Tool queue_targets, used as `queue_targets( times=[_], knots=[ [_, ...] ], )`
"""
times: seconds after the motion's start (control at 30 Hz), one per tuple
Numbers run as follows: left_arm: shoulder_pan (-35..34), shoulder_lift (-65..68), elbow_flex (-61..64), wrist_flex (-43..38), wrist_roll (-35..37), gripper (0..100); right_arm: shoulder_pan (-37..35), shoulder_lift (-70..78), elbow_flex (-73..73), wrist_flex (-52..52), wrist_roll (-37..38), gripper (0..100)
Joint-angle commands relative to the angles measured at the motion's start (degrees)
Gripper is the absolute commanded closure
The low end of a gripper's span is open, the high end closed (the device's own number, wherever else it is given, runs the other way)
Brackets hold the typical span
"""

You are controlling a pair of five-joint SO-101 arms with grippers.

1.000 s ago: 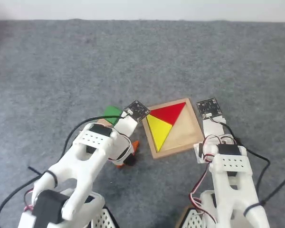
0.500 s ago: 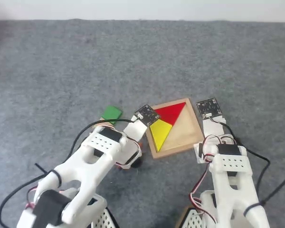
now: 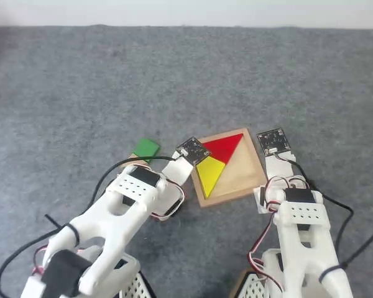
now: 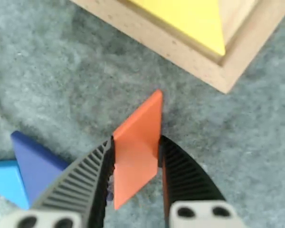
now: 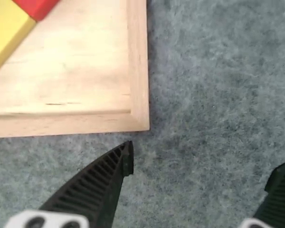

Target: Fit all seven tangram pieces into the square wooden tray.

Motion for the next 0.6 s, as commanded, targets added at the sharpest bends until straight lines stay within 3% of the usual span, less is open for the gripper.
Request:
queue_targets(
  times=[0.0,0.13,0.27,0.57],
  knots=[
    [0.09,-0.97,-2.33,1.41,-0.09,94,-0.13,-1.45,-0.35,-0.57,-0.53,56.4],
    [0.09,-0.97,-5.05,4.92,-0.09,92,-0.13,-1.45,-0.35,-0.4,-0.53,56.4],
    [0.09,-0.97,-3.47,5.45,-0.09,81,-0.13,-1.63,-0.35,-0.31,-0.53,56.4],
    [-0.18,-1.05,-2.07,3.78,0.0,81,-0.13,-1.63,-0.35,-0.31,-0.53,56.4]
  ],
)
